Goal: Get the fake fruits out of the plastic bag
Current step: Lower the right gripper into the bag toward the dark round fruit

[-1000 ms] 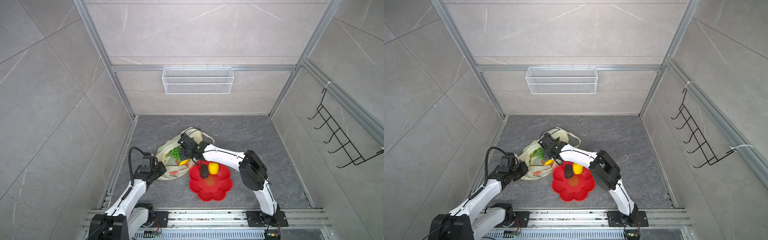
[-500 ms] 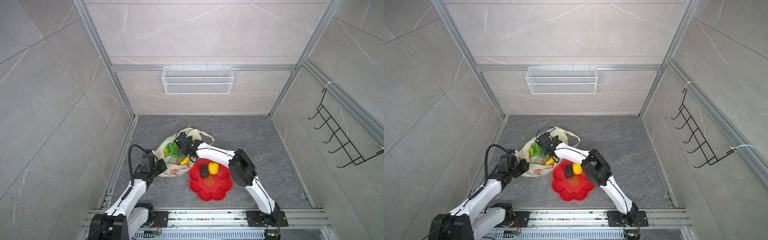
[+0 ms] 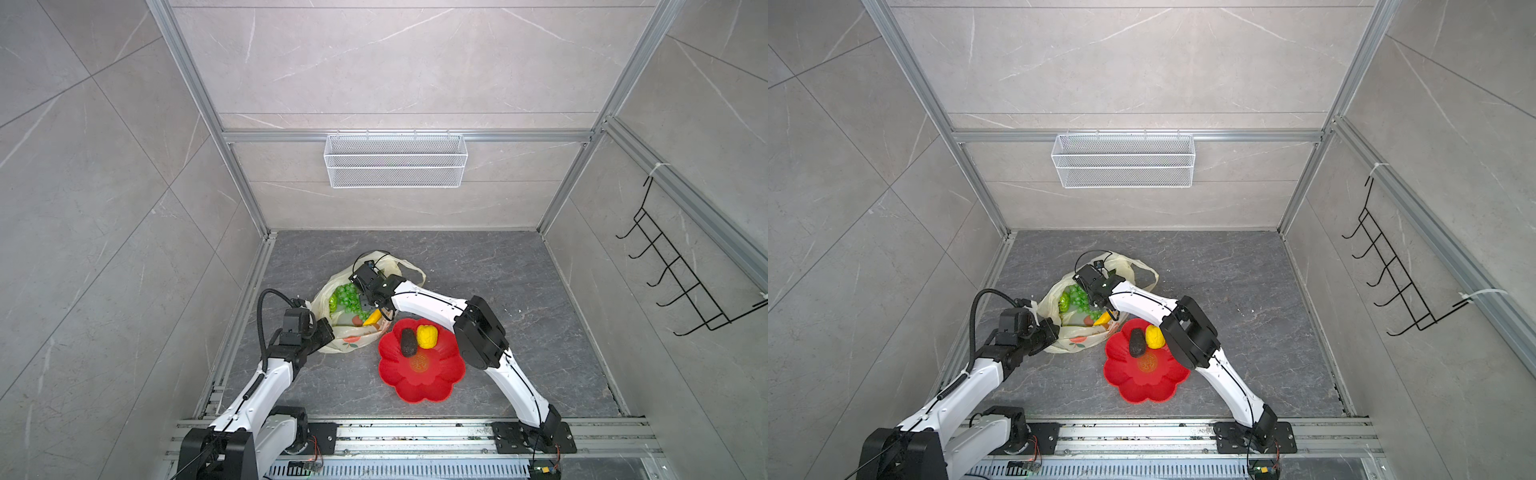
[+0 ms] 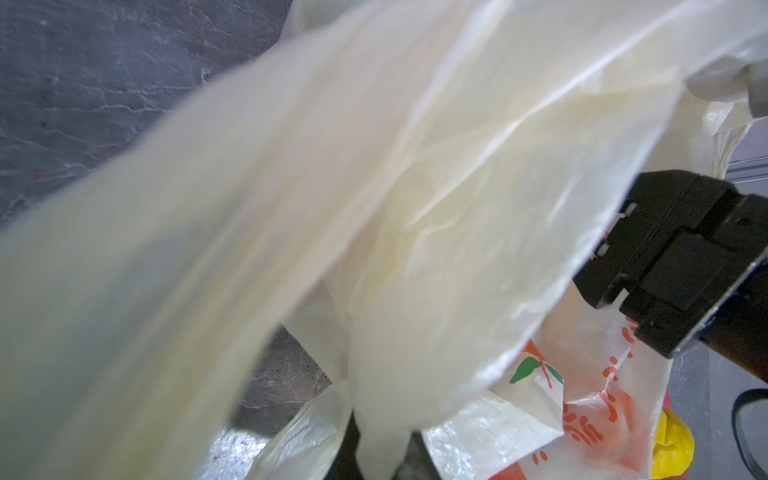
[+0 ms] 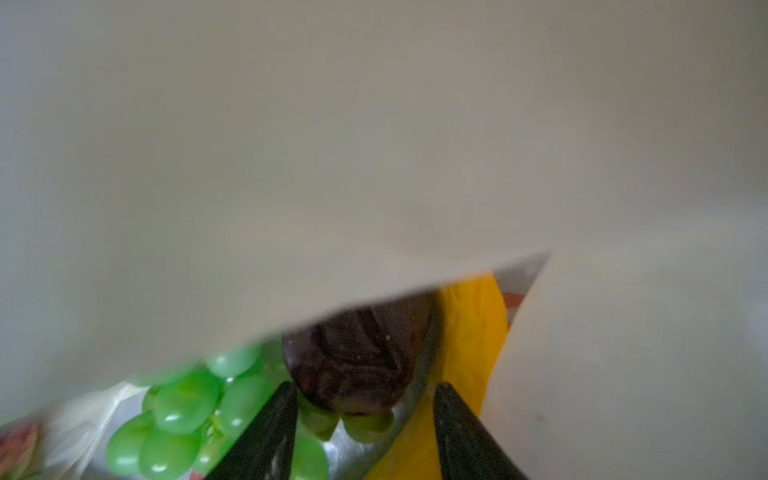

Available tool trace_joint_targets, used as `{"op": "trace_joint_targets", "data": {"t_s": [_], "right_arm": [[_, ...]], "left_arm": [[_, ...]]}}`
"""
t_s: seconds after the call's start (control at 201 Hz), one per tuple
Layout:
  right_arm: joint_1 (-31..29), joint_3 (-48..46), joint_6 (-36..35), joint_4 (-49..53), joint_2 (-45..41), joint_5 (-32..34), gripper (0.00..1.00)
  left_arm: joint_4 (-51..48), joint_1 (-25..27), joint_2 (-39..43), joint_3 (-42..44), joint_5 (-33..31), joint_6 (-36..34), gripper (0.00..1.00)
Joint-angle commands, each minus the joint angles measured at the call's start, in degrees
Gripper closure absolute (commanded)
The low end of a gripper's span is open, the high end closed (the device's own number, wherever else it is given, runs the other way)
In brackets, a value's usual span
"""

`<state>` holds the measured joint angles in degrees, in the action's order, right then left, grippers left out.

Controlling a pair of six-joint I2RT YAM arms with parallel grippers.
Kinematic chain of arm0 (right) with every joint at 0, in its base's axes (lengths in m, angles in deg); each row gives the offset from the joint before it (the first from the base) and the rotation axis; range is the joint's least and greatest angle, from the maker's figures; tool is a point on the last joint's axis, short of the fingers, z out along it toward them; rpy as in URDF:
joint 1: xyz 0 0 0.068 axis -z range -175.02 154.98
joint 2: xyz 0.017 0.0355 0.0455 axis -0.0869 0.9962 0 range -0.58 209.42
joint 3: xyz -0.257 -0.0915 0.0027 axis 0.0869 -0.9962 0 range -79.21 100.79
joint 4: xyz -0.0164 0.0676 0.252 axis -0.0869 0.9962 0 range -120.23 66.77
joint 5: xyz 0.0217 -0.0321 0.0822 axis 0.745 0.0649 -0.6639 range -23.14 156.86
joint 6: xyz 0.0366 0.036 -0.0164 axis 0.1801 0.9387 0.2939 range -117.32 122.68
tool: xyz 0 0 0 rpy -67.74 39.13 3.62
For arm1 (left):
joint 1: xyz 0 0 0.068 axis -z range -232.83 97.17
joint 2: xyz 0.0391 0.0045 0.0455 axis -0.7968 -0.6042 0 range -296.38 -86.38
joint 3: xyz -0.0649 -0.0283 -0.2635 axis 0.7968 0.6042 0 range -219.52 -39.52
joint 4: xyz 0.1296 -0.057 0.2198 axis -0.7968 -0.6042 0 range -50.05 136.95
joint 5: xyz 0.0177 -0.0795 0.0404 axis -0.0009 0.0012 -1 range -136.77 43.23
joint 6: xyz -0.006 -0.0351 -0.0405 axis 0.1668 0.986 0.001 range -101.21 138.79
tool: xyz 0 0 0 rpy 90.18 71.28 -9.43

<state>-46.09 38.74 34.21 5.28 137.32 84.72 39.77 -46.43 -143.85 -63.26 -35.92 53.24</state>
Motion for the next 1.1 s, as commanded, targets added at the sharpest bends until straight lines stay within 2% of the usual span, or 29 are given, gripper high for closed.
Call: {"op": "trace_joint_targets", "data": {"t_s": [0.0,0.11,0.378,0.697,0.926,1.09], "right_arm": [[0.86,1.23,0.83,1.02,-0.11,1.0,0.44],[0.8,-0.11,0.57,-0.71,-0.82,-1.22,0.43],[0.8,3.92,1.52,1.09,3.64,-0.82,0.38],[0.93,14.93,1.82,7.32,10.93,1.81,0.33],[0.87,15.11,1.51,7.31,9.67,1.11,0.44],[0.23,13.75,-0.58,8.81,5.14,1.34,0.46]], "left_arm": [[1.95,0.11,1.12,-0.07,0.49,-1.32,1.0],[2.08,0.11,1.17,0.0,0.4,-1.32,1.0],[2.06,0.11,1.74,0.19,0.41,-1.33,1.0],[2.12,0.11,1.71,0.24,0.49,-1.38,1.0],[2.22,0.11,1.49,0.24,0.48,-1.46,1.0],[2.32,0.11,1.53,0.22,0.47,-1.42,1.0]]}}
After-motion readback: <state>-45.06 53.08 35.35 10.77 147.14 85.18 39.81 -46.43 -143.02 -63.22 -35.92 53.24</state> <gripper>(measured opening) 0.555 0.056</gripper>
